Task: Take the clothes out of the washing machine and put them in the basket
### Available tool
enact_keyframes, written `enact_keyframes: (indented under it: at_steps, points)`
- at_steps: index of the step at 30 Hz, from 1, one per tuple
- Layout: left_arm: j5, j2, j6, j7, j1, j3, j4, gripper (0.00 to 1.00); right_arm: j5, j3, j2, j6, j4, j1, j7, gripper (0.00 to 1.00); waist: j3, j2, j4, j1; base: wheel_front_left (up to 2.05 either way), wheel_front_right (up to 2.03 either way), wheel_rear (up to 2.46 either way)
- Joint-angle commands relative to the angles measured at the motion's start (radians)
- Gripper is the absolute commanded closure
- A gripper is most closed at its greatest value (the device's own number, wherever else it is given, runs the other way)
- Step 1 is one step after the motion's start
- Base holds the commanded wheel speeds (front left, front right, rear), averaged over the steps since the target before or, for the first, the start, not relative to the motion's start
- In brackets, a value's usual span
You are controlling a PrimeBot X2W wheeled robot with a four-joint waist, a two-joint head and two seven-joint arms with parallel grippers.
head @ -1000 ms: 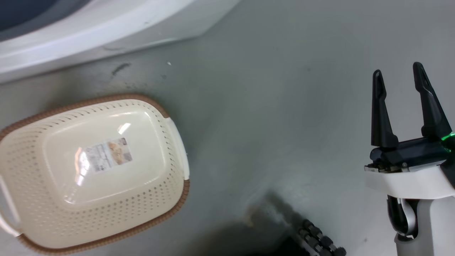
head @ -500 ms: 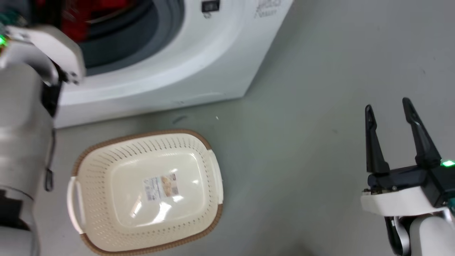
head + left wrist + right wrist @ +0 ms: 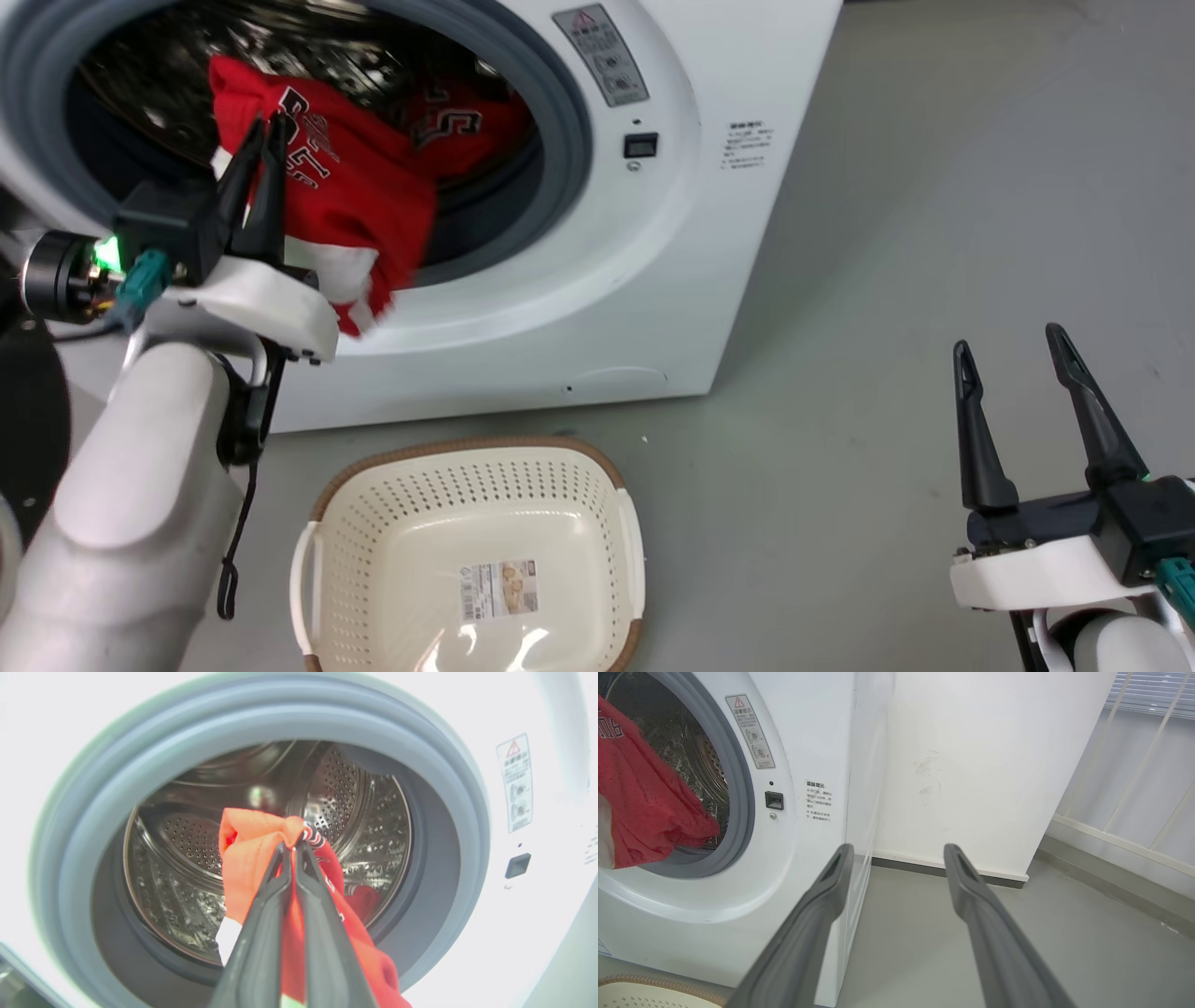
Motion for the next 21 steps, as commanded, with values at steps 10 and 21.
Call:
enact_keyframes:
  at_steps: [10,21]
  points:
    - [0.045,-0.004,0.036,-0.004,0.246,0.035,-0.315,1.0,0.012,-0.036,0.001,-0.001,0.009,0.042,-0.002,0.0,-0.09,-0.0001,0.064,0.0003,0.0,0.0,0.0]
    - [0.041,-0.008,0.037,0.068,0.426,-0.055,-0.39,1.0,0.019,-0.033,0.001,-0.001,0.013,0.039,-0.002,0.0,-0.084,-0.0001,0.066,0.0003,0.0,0.0,0.0]
